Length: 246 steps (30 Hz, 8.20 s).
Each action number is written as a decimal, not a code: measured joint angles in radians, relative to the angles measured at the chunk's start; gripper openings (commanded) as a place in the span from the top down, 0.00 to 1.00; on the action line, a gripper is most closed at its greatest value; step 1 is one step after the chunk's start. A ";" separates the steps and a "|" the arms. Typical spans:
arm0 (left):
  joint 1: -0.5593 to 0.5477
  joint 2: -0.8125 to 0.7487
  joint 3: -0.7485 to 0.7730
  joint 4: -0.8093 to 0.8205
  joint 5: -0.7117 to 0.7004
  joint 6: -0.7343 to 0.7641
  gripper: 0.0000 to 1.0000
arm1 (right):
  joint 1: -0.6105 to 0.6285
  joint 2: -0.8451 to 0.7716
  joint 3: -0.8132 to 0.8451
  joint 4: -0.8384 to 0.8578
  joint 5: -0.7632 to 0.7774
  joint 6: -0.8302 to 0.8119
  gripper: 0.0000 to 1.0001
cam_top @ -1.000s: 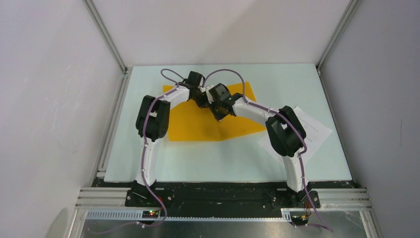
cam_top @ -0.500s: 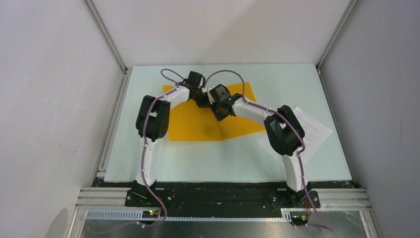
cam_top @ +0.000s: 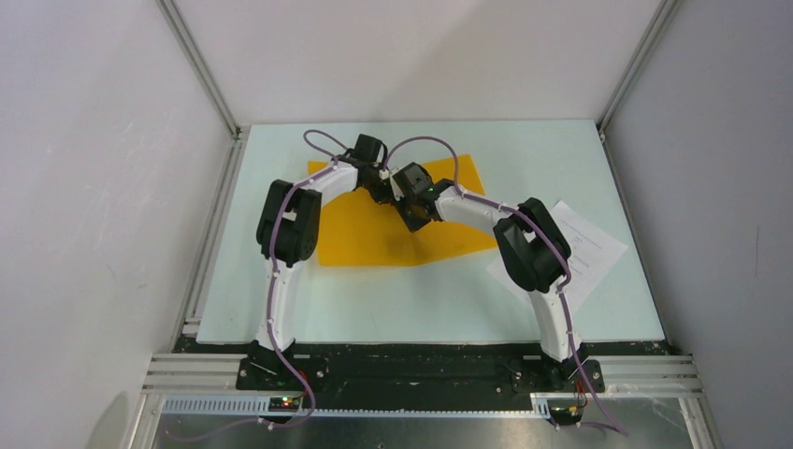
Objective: Put the files into the folder
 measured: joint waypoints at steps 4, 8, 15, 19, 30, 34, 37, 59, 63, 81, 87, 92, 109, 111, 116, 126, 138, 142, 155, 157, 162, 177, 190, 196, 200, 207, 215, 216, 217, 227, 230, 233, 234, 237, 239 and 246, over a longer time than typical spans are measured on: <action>0.000 0.000 0.000 0.000 0.000 0.000 1.00 | 0.001 0.000 0.000 0.001 0.000 0.000 0.84; 0.000 0.000 0.000 0.000 0.000 0.000 1.00 | 0.002 0.000 0.001 0.001 0.001 0.000 0.83; 0.000 0.000 0.000 0.001 0.000 0.000 1.00 | 0.002 0.002 0.013 -0.002 0.008 0.000 0.82; 0.000 0.000 0.000 0.001 0.000 0.000 1.00 | 0.001 0.011 0.031 0.015 0.024 -0.001 0.82; 0.000 0.000 0.000 0.001 0.000 0.000 1.00 | -0.001 0.022 0.038 0.018 0.045 -0.001 0.83; 0.000 0.000 0.000 0.001 0.000 0.000 1.00 | -0.001 0.022 0.034 0.015 0.037 -0.003 0.90; 0.000 0.000 0.000 0.001 0.000 0.001 1.00 | -0.001 0.022 0.033 0.019 0.026 -0.005 0.90; 0.000 0.000 0.000 0.001 0.000 0.007 1.00 | -0.001 0.023 0.020 0.031 0.018 -0.006 0.88; 0.000 0.000 0.000 0.001 0.000 0.007 1.00 | -0.001 0.023 0.014 0.037 0.018 -0.017 0.87; 0.000 0.000 0.000 0.001 0.000 0.008 1.00 | 0.006 0.006 -0.038 0.085 0.055 -0.067 0.83; 0.000 0.000 -0.004 0.005 0.005 0.012 1.00 | 0.003 -0.006 -0.070 0.097 0.089 -0.069 1.00; 0.000 0.000 -0.006 0.010 0.008 0.016 1.00 | 0.004 -0.007 -0.064 0.084 0.091 -0.059 1.00; -0.001 0.000 -0.006 0.010 0.016 0.026 1.00 | -0.091 -0.080 0.391 -0.143 -0.006 -0.154 0.50; -0.001 0.000 -0.005 0.010 0.015 0.027 1.00 | -0.106 -0.145 0.393 -0.149 -0.052 -0.147 0.48; 0.000 0.000 -0.005 0.009 0.016 0.034 1.00 | -0.108 -0.232 0.251 -0.150 -0.126 -0.143 0.61; 0.001 0.000 -0.003 0.006 0.015 0.034 1.00 | -0.035 -0.142 -0.032 -0.144 -0.137 -0.161 0.86; 0.000 0.000 -0.002 0.001 0.013 0.034 1.00 | -0.027 -0.042 -0.021 -0.031 -0.074 -0.175 0.80; 0.000 0.000 -0.002 0.001 0.011 0.035 1.00 | -0.032 -0.003 -0.011 -0.043 -0.054 -0.179 0.80; 0.001 0.000 0.000 -0.001 0.003 0.035 1.00 | -0.034 0.011 0.082 -0.090 -0.031 -0.182 1.00; 0.001 0.000 0.000 -0.002 0.003 0.035 1.00 | -0.035 0.011 0.102 -0.085 -0.035 -0.181 1.00; 0.001 0.000 0.000 -0.002 0.003 0.035 1.00 | -0.035 0.013 0.109 -0.086 -0.039 -0.182 0.98; 0.001 0.000 0.000 -0.002 0.003 0.035 1.00 | -0.040 0.055 0.109 -0.090 -0.040 -0.198 0.97; 0.001 0.000 0.000 -0.002 0.003 0.038 1.00 | -0.040 0.055 0.105 -0.096 -0.040 -0.221 0.93; 0.001 0.000 0.000 -0.002 0.003 0.042 1.00 | -0.040 0.053 0.093 -0.088 -0.039 -0.230 0.93; 0.001 0.000 0.000 -0.002 0.003 0.042 1.00 | -0.040 0.053 0.092 -0.087 -0.039 -0.238 0.91; 0.001 0.000 0.000 -0.002 0.003 0.042 1.00 | -0.036 0.052 0.076 -0.079 -0.033 -0.261 0.88; 0.001 0.000 0.000 -0.002 0.003 0.042 1.00 | -0.024 0.043 0.061 -0.074 0.001 -0.267 0.93; 0.001 0.000 0.000 -0.002 0.003 0.042 1.00 | -0.022 0.043 0.061 -0.074 0.010 -0.263 0.94; 0.001 0.000 0.000 -0.002 0.003 0.042 1.00 | -0.020 0.044 0.061 -0.073 0.019 -0.261 0.96; 0.001 -0.001 0.000 0.001 0.000 0.051 1.00 | -0.029 0.074 0.166 -0.112 0.214 -0.299 0.97; 0.002 -0.002 0.000 -0.003 0.004 0.054 1.00 | -0.078 0.071 0.335 -0.166 0.190 -0.292 0.89; 0.004 -0.002 0.000 -0.008 0.005 0.060 1.00 | -0.119 0.002 0.458 -0.128 0.122 -0.254 0.83; 0.005 -0.002 0.000 -0.009 0.005 0.060 1.00 | -0.129 -0.043 0.461 -0.117 0.103 -0.243 0.78; 0.006 -0.002 0.002 -0.011 0.005 0.060 1.00 | -0.135 -0.192 0.425 -0.093 0.035 -0.222 0.65; 0.006 -0.002 0.003 -0.014 0.004 0.061 1.00 | -0.126 -0.253 0.372 -0.077 0.002 -0.215 0.56; 0.005 -0.002 0.010 -0.023 -0.006 0.067 1.00 | -0.082 -0.169 0.142 -0.101 -0.065 -0.174 0.98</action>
